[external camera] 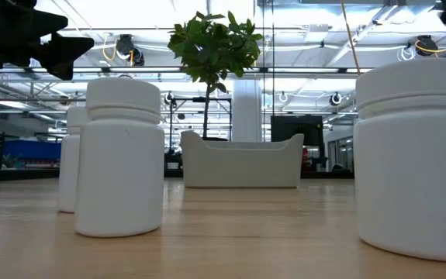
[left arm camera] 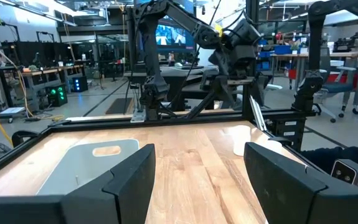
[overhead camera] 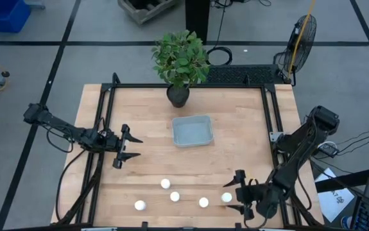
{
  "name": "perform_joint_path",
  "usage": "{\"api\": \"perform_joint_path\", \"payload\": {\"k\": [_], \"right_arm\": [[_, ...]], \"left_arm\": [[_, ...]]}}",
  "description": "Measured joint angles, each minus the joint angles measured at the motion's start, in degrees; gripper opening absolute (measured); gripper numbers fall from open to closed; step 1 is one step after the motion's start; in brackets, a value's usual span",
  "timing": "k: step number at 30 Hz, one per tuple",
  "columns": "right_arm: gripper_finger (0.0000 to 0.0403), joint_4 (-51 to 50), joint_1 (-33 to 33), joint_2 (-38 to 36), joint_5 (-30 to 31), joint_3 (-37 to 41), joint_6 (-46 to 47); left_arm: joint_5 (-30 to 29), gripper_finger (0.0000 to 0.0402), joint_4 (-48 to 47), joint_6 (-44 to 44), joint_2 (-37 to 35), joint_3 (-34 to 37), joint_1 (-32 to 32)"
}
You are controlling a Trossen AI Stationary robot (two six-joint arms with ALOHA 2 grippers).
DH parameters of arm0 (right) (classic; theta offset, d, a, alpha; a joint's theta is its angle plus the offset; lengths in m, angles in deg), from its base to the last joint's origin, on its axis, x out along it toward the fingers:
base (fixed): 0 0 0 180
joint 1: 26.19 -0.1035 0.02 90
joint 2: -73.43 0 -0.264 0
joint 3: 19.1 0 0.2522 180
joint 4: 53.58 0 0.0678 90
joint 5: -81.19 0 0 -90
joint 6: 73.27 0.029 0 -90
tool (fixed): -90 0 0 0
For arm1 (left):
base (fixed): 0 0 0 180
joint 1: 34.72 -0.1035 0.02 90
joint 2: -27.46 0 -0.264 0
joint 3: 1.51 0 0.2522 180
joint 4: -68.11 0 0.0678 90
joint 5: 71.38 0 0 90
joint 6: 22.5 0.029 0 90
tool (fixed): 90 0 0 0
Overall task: Pick and place pill bottles into a basket
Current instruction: Put the white pill bottle into the gray bin
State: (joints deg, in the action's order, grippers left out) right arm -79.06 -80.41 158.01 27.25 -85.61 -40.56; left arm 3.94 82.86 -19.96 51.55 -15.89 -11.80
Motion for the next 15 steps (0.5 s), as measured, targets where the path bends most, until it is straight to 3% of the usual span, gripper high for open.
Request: {"api": "perform_joint_path", "payload": {"k": [15], "right_arm": [[0.0339,1.3,-0.6,3.6,-0.1,4.4,7.9]], "left_arm": [[0.0,0.0251,0.0,0.0,0.0,0.0,0.0]]}}
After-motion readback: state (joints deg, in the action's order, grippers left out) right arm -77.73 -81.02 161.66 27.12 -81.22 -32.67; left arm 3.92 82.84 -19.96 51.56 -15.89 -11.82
